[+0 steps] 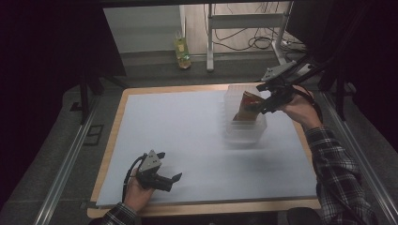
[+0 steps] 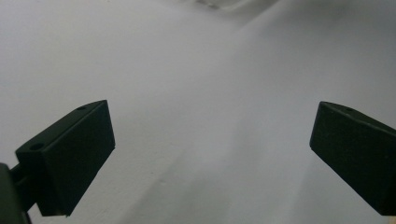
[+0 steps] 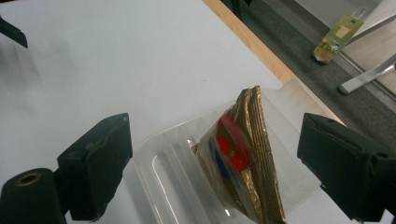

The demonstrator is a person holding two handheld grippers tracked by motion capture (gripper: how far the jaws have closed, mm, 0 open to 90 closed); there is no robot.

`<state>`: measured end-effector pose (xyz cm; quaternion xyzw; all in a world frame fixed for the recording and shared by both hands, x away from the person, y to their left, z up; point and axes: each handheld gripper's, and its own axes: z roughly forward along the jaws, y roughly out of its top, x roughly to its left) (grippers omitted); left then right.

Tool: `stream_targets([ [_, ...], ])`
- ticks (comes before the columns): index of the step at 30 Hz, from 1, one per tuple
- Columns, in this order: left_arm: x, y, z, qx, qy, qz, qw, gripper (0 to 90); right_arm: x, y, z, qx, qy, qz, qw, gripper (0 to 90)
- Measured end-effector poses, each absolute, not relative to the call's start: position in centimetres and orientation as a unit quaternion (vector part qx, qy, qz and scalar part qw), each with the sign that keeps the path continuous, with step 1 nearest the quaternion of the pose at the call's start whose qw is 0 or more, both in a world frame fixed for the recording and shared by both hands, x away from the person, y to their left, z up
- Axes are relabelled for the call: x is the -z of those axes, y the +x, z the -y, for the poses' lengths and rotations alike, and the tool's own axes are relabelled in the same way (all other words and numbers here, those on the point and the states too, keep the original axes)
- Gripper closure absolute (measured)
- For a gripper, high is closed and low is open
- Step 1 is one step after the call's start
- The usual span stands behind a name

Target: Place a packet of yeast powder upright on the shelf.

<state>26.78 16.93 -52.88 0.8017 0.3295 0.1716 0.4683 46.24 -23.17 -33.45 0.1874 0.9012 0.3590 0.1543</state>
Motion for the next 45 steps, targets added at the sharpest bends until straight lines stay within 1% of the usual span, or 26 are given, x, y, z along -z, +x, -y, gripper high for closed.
stream_targets([
  [11, 52.8, 26.7, -17.0, -0.172, 0.799, -0.333, 0.471, 0.1, 33.6, 44.8, 23.6, -0.354, 0.204, -0.899, 0.157, 7.9],
  [45, 52.7, 26.7, -17.0, -0.174, 0.797, -0.333, 0.472, 0.1, 36.0, 40.7, 25.7, -0.379, 0.228, -0.886, 0.140, 3.6],
])
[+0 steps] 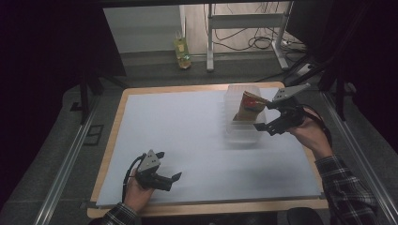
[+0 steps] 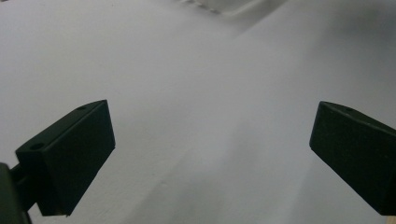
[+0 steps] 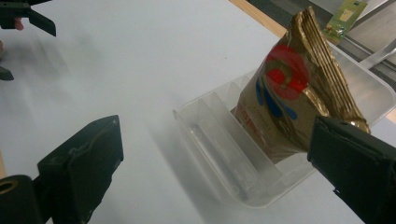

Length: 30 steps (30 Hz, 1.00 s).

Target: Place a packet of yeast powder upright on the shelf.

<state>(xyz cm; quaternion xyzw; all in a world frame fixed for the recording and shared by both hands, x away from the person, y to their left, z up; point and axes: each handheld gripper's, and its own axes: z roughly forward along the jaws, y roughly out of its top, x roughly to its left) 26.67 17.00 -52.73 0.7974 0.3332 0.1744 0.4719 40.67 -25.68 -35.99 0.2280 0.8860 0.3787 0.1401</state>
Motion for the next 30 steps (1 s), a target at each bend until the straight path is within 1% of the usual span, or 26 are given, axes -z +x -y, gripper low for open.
stream_targets([
  [16, 52.7, 26.7, -17.0, -0.176, 0.797, -0.333, 0.473, 0.2, 36.5, 38.2, 26.7, -0.396, 0.231, -0.876, 0.148, 0.8],
  [30, 52.7, 26.6, -17.1, -0.176, 0.796, -0.334, 0.474, 0.2, 37.8, 36.2, 27.1, -0.407, 0.254, -0.866, 0.139, 0.3],
])
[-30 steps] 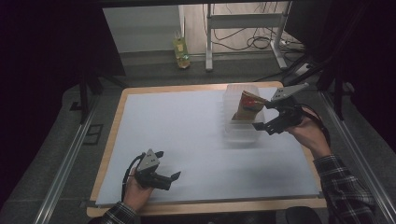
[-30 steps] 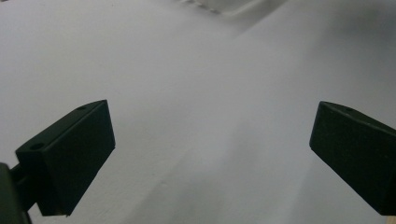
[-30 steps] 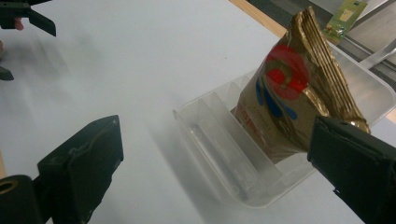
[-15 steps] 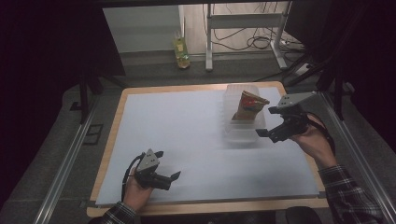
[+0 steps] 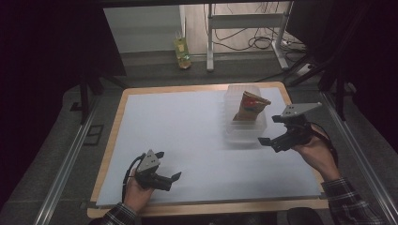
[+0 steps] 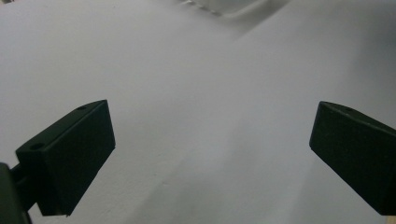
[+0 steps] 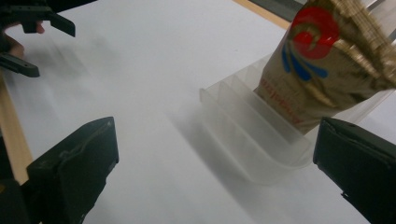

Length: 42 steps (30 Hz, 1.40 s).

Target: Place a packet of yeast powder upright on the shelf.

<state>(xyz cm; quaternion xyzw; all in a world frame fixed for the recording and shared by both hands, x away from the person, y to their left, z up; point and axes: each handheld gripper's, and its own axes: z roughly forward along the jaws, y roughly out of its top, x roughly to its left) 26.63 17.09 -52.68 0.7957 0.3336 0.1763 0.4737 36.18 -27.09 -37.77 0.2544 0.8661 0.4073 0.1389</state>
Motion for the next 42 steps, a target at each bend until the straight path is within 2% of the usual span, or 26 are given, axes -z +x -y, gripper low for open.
stream_targets([
  [42, 52.6, 26.6, -17.1, -0.176, 0.796, -0.333, 0.473, 0.2, 44.1, 33.0, 23.4, -0.418, 0.246, -0.868, 0.112, 0.0],
])
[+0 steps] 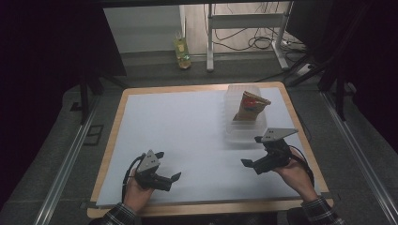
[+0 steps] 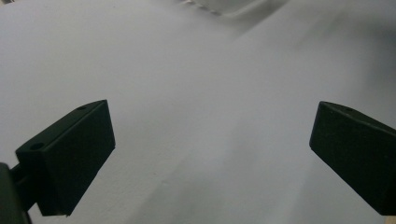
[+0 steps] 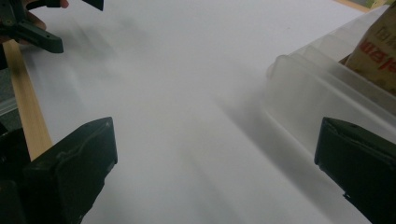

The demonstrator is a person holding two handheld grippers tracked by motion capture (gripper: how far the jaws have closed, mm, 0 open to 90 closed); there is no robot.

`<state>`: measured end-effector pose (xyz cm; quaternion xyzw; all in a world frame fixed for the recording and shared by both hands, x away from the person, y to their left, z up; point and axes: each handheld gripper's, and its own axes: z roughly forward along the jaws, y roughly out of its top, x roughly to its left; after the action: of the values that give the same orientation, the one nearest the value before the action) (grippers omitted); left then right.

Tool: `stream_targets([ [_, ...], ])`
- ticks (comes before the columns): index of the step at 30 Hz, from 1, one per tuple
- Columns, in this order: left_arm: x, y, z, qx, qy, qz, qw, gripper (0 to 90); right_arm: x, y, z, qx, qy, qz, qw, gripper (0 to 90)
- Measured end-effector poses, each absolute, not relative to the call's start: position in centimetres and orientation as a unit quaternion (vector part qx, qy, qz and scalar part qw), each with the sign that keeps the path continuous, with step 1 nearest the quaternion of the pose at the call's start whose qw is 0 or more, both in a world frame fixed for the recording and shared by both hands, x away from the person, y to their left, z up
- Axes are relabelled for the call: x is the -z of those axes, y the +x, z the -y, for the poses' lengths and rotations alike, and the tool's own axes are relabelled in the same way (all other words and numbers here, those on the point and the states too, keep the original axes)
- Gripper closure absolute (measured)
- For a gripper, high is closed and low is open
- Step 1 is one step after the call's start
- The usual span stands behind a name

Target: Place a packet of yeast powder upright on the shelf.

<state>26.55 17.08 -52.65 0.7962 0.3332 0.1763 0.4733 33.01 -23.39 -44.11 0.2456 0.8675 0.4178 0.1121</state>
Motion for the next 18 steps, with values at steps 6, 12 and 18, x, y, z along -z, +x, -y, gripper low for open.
stream_targets([
  [6, 52.7, 26.6, -17.1, -0.175, 0.797, -0.333, 0.473, 0.2, 44.9, 32.8, 23.0, -0.418, 0.243, -0.868, 0.114, 0.0],
  [12, 52.7, 26.6, -17.0, -0.175, 0.798, -0.332, 0.472, 0.2, 45.4, 32.5, 22.5, -0.420, 0.239, -0.868, 0.111, 0.0],
  [18, 52.7, 26.6, -17.1, -0.175, 0.797, -0.333, 0.473, 0.2, 46.2, 32.2, 21.9, -0.417, 0.233, -0.871, 0.112, 0.0],
])
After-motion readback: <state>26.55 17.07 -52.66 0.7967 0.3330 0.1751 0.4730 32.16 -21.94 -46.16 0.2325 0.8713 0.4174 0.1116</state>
